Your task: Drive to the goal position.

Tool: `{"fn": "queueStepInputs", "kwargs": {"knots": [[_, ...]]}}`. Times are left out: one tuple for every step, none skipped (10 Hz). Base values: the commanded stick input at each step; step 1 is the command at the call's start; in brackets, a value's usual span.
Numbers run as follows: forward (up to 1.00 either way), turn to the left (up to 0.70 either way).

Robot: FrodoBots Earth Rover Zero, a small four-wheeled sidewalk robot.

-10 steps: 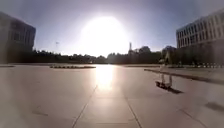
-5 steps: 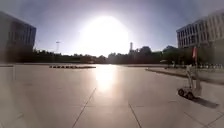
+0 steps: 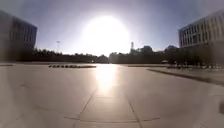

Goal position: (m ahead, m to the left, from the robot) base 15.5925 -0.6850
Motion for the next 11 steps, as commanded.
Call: {"fn": "queueStepInputs", "kwargs": {"knots": [[0.7,0.0],[0.7,0.0],[0.7,0.0],[0.7,0.0],[0.7,0.0],[0.7,0.0],[0.7,0.0],[0.7,0.0],[0.7,0.0],[0.7,0.0],[0.7,0.0]]}}
